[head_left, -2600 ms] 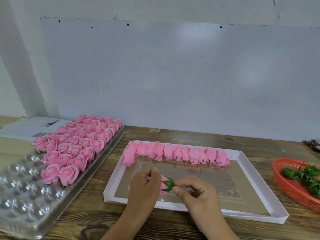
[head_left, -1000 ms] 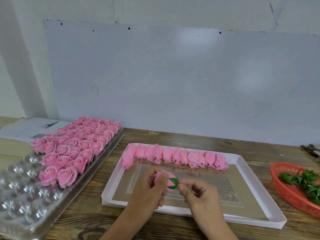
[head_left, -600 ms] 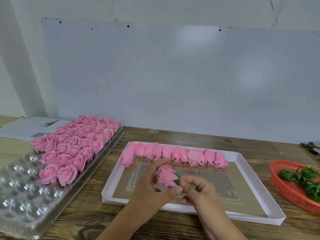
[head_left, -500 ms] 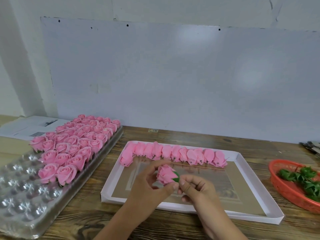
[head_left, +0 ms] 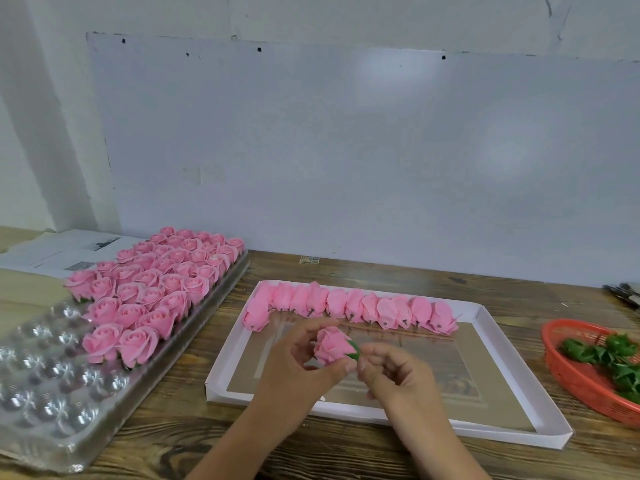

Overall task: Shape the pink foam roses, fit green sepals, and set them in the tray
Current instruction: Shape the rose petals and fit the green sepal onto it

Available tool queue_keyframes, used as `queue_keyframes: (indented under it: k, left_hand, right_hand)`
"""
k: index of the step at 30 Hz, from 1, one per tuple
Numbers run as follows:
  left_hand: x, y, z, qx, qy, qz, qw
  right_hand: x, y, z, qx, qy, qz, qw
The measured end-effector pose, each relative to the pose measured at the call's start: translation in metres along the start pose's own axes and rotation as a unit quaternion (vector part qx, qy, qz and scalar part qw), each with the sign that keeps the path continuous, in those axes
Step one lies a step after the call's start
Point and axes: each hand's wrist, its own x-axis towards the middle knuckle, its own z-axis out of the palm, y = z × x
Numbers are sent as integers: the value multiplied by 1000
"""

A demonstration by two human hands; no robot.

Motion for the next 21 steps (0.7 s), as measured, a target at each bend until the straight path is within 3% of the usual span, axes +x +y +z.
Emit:
queue_keyframes:
  k: [8, 15, 21]
  left_hand:
    - [-1, -2, 1, 27, -25, 0, 999]
    - [-2, -7, 3, 84, -26, 35, 996]
    - [1, 6, 3, -24, 1, 83, 996]
  right_hand:
    - [-6, 5, 4, -96, -20, -65, 993]
    - [-6, 4, 3, -132, -74, -41, 988]
    - [-6, -1, 1, -131, -138, -76, 979]
